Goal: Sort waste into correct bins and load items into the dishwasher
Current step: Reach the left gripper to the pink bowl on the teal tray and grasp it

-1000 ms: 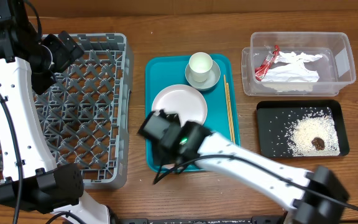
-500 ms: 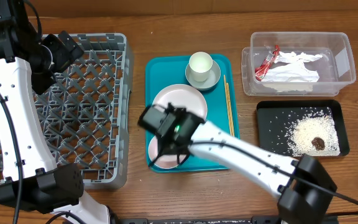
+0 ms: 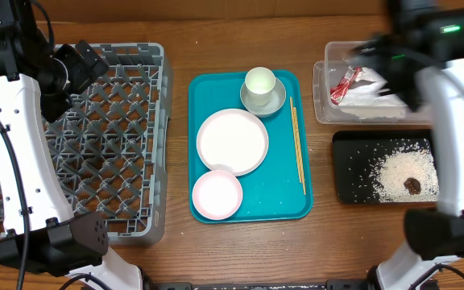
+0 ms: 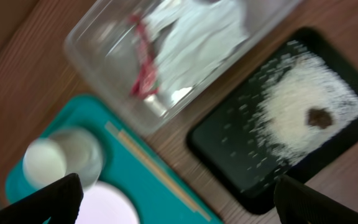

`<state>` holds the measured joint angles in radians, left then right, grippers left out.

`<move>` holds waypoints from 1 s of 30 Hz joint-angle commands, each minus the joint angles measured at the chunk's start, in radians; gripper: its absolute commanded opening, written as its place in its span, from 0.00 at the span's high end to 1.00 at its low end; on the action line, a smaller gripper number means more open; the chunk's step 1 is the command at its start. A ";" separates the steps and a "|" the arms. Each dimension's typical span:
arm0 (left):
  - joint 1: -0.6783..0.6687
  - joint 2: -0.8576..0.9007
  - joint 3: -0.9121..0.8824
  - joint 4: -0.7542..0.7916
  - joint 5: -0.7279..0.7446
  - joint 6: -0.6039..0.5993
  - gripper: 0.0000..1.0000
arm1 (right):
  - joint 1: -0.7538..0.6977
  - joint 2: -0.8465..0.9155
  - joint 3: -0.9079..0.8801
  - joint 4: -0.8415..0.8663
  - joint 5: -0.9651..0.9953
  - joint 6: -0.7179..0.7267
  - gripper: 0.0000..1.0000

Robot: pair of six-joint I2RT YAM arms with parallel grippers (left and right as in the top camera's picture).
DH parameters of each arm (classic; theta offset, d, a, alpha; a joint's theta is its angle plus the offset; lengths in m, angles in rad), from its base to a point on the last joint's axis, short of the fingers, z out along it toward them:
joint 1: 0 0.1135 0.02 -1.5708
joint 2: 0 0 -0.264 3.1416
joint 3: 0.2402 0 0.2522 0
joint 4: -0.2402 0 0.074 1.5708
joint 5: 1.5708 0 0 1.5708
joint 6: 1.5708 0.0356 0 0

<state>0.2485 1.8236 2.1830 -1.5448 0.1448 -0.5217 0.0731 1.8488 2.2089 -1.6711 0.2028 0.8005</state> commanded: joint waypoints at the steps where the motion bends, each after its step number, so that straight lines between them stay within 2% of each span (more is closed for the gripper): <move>1: -0.007 0.002 0.003 0.002 -0.006 -0.008 0.00 | -0.179 -0.005 0.021 0.009 -0.005 -0.016 0.00; 3: -0.007 0.002 0.003 0.003 0.032 -0.046 0.00 | -0.245 -0.005 0.021 0.023 -0.005 -0.016 0.00; 5: -0.008 0.002 0.003 -0.066 0.190 -0.029 0.00 | -0.333 -0.005 0.021 0.025 -0.005 -0.016 0.00; 6: -0.012 0.002 0.003 -0.080 0.270 0.026 0.03 | -0.352 -0.005 0.021 0.025 -0.005 -0.016 0.00; 7: -0.036 0.002 0.003 -0.114 0.436 0.194 0.10 | -0.383 -0.005 0.021 0.025 -0.005 -0.016 0.00; 8: -0.068 0.002 0.001 -0.145 0.520 0.304 0.15 | -0.397 -0.005 0.021 0.025 -0.005 -0.016 0.00; 9: -0.105 -0.002 -0.011 -0.145 0.547 0.372 0.15 | -0.406 -0.005 0.021 0.025 -0.005 -0.016 0.00; 11: -0.219 -0.005 -0.028 -0.145 0.463 0.375 0.14 | -0.416 -0.005 0.021 0.025 -0.005 -0.016 0.00; 13: -0.363 -0.006 -0.052 -0.145 0.250 0.294 0.11 | -0.415 -0.005 0.021 0.025 -0.005 -0.016 0.00; 18: -0.608 -0.006 -0.178 -0.145 0.053 0.146 0.10 | -0.415 -0.005 0.021 0.025 -0.005 -0.016 0.00; 22: -0.744 -0.006 -0.352 -0.137 -0.042 0.025 0.09 | -0.415 -0.005 0.021 0.025 -0.005 -0.016 0.00; 24: -0.797 -0.006 -0.441 -0.089 -0.043 -0.002 0.09 | -0.415 -0.005 0.021 0.025 -0.005 -0.016 0.00; 27: -0.877 -0.006 -0.568 0.047 -0.018 -0.033 0.10 | -0.415 -0.005 0.021 0.025 -0.005 -0.016 0.00; 29: -0.958 -0.006 -0.673 0.206 -0.010 -0.105 0.14 | -0.415 -0.005 0.021 0.025 -0.005 -0.016 0.00; 30: -0.978 -0.006 -0.695 0.239 -0.021 -0.125 0.16 | -0.415 -0.005 0.021 0.025 -0.005 -0.016 0.00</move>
<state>-0.6548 1.8259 1.5772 -1.3949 0.1429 -0.5339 -0.3435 1.8507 2.2093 -1.6493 0.1909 0.7879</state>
